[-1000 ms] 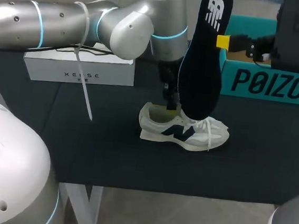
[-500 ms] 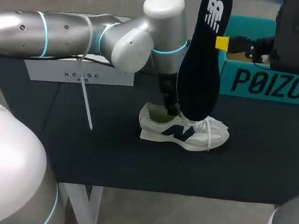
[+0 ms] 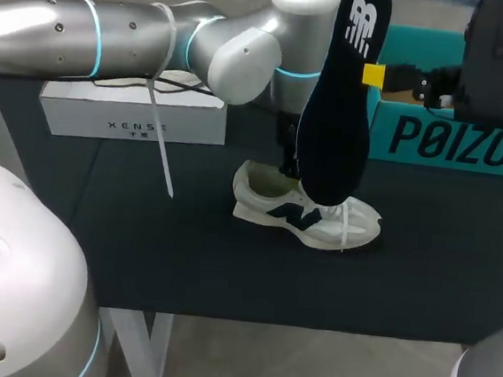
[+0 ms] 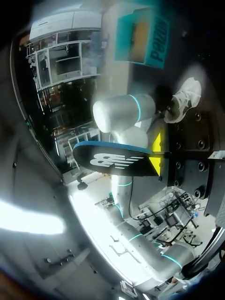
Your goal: Take the shoe out of the shoebox, open the shoe tongue, remove and reinsert the insole, then place the shoe into the shoebox
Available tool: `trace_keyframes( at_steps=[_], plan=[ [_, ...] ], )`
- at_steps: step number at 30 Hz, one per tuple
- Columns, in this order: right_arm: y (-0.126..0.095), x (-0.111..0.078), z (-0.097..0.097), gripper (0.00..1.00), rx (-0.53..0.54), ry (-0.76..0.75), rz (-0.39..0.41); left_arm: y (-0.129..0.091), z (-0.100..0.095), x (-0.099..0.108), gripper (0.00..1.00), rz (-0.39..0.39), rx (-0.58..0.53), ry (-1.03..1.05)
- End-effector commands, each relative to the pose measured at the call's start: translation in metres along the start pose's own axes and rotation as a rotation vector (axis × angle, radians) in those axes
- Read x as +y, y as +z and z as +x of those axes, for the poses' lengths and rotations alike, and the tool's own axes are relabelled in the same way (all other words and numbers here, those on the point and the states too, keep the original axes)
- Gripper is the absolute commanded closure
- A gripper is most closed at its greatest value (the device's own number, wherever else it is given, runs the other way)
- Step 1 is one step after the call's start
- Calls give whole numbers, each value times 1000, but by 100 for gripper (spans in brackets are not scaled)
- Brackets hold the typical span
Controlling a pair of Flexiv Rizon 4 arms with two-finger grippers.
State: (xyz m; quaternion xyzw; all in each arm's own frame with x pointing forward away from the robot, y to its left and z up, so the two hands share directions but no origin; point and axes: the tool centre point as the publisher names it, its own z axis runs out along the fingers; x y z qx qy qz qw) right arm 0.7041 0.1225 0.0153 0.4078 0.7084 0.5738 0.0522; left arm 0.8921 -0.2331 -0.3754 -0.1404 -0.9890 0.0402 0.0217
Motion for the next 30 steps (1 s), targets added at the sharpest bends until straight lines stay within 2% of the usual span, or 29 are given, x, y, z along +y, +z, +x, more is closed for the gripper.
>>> trace_keyframes(
  at_steps=[1, 2, 3, 4, 5, 9, 10, 12, 13, 17, 21, 26, 30],
  plan=[
    [1, -3, -1, 100, 1, 5, -9, 0, -1, -1, 100, -4, 1, 0],
    [1, -3, -2, 100, 4, 6, -9, 0, -1, -1, 100, -4, 1, 0],
    [2, -3, -3, 100, 8, 7, -12, 0, -4, 0, 100, -41, 5, 45],
    [2, -3, -3, 100, 13, 8, -15, -3, -10, 5, 100, -36, 58, 149],
    [3, -2, -3, 100, 15, 8, -16, -3, -15, 8, 100, -72, 80, 217],
    [5, 0, -2, 100, 24, 0, -16, -7, -32, 24, 100, -81, 145, 415],
    [6, 1, -2, 100, 24, 0, -16, -7, -35, 25, 100, -126, 151, 431],
    [6, 1, -3, 100, 25, -3, -14, -13, -40, 29, 100, -60, 203, 525],
    [6, 1, -3, 100, 26, -4, -14, -15, -43, 30, 100, -73, 217, 559],
    [7, 2, -5, 100, 24, -2, -19, -23, -51, 33, 100, -42, 252, 682],
    [9, 3, -6, 100, 22, -1, -24, -33, -56, 34, 100, -2, 257, 795],
    [10, 3, -6, 100, 21, 1, -27, -36, -60, 34, 100, -6, 243, 947],
    [10, 3, -6, 100, 19, 2, -27, -39, -57, 21, 100, 4, 227, 1014]
  ],
)
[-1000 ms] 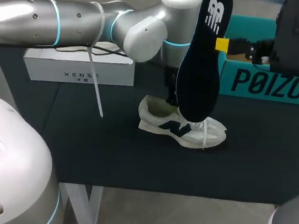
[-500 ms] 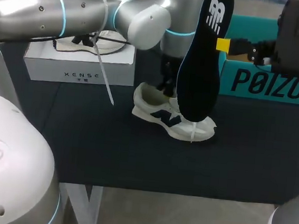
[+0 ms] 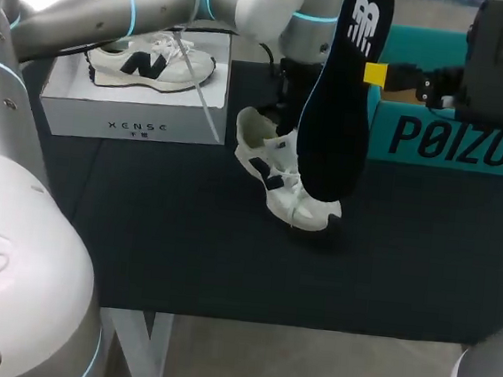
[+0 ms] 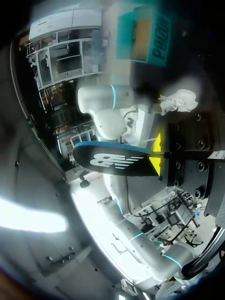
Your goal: Take the shoe out of the shoebox, open the shoe tongue, remove and reinsert the insole, then place the shoe into the shoebox
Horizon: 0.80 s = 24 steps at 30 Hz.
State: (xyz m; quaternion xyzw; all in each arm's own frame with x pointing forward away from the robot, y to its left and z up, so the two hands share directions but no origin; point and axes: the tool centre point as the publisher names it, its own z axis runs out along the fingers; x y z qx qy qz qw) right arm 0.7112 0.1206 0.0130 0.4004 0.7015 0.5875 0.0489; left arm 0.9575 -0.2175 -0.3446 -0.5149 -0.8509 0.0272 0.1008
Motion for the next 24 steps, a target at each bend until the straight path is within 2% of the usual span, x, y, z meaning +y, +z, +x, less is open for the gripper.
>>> trace_keyframes(
  at_steps=[1, 3, 7, 11, 15, 24],
  plan=[
    [7, 1, 0, 100, -5, 2, -3, -6, -6, -12, 100, -12, 13, 240],
    [7, 1, 0, 100, -7, 5, -6, -9, -5, -23, 100, -49, -8, 297],
    [7, 1, 1, 100, -9, 7, -9, -7, -9, -30, 100, -56, -44, 377],
    [7, 1, 2, 100, -9, 8, -8, 1, -15, -30, 100, -80, -45, 375],
    [5, 0, 3, 100, -11, 10, -6, 3, -19, -29, 100, -56, -53, 363],
    [6, -2, 4, 100, -10, 18, -7, 14, -30, -28, 100, -71, -12, 408]
  ],
)
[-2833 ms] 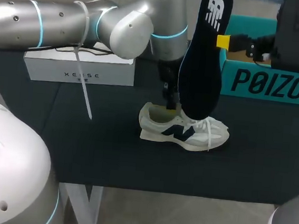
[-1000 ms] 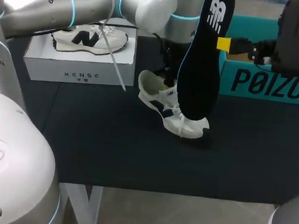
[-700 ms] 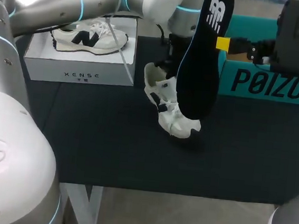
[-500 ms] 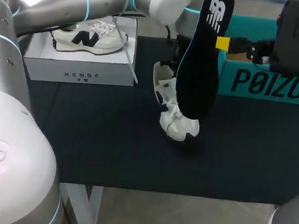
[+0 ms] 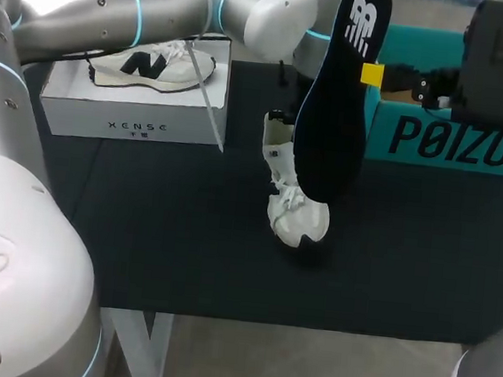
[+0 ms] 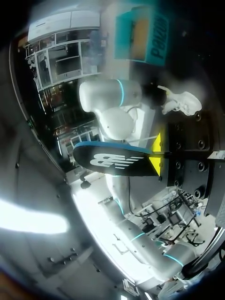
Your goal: Take the shoe out of the shoebox, open the shoe tongue, remove and reinsert the insole, then place the shoe into the shoebox
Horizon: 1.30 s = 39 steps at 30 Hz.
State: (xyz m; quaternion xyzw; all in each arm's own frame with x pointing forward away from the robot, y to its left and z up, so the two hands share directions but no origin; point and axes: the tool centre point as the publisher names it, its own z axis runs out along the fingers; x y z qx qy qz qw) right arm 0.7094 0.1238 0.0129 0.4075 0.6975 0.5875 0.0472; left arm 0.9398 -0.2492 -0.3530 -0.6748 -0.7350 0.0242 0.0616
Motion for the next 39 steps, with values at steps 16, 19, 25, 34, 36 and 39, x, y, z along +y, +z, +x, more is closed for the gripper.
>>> trace_keyframes(
  at_steps=[16, 19, 25, 34, 36, 39],
  plan=[
    [8, -3, 2, 100, 4, 15, -6, 39, -23, 19, 16, -6, 65, -56],
    [9, -2, 1, 100, 5, 16, -3, 36, -20, 18, 0, 5, 35, -76],
    [10, 1, 1, 100, 9, 9, -1, 4, -9, 8, 0, -20, -19, -123],
    [16, 4, 1, 100, 27, 2, 7, -33, 12, 23, 0, -49, -80, -312],
    [17, 5, 1, 100, 30, 1, 9, -40, 18, 29, 0, -48, -124, -355],
    [18, 6, 1, 100, 34, -1, 11, -53, 27, 35, 0, -20, -242, -406]
  ],
)
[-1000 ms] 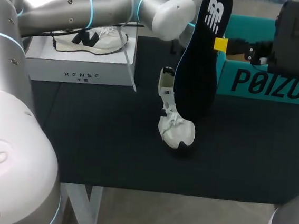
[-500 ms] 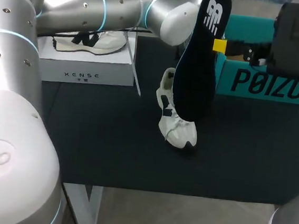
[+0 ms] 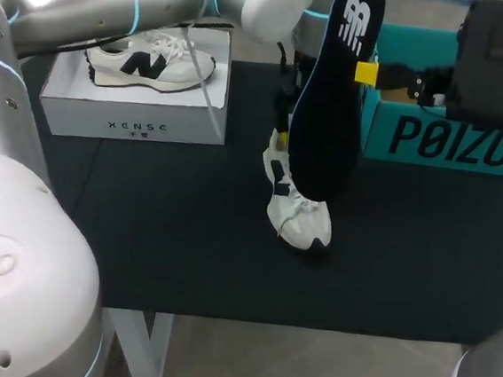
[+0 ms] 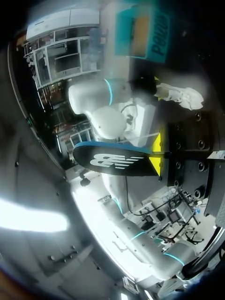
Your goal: Take the shoe out of the shoebox, open the shoe tongue, remove and reinsert the insole, then place the shoe into the shoebox
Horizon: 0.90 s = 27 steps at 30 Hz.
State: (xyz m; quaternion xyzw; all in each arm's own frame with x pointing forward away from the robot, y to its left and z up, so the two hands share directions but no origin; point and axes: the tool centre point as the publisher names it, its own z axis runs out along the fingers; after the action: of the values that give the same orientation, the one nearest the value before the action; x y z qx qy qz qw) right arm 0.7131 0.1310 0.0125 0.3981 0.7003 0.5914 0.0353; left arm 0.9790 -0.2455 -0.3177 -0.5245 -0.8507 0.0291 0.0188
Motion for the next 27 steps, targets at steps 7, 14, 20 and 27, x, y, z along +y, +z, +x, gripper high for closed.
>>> trace_keyframes(
  at_steps=[7, 14, 20, 27],
  plan=[
    [11, 5, -1, 100, 12, 11, 4, -42, 28, 21, 0, 172, -385, -81],
    [13, 6, -1, 100, 12, 19, 2, -77, 29, 7, 0, 310, -583, -178],
    [16, 7, 0, 100, 16, 23, -2, -101, 31, -4, 0, 400, -588, -310],
    [19, 3, -1, 100, 22, 40, -12, -101, 31, -4, 0, 400, -588, -310]
  ],
)
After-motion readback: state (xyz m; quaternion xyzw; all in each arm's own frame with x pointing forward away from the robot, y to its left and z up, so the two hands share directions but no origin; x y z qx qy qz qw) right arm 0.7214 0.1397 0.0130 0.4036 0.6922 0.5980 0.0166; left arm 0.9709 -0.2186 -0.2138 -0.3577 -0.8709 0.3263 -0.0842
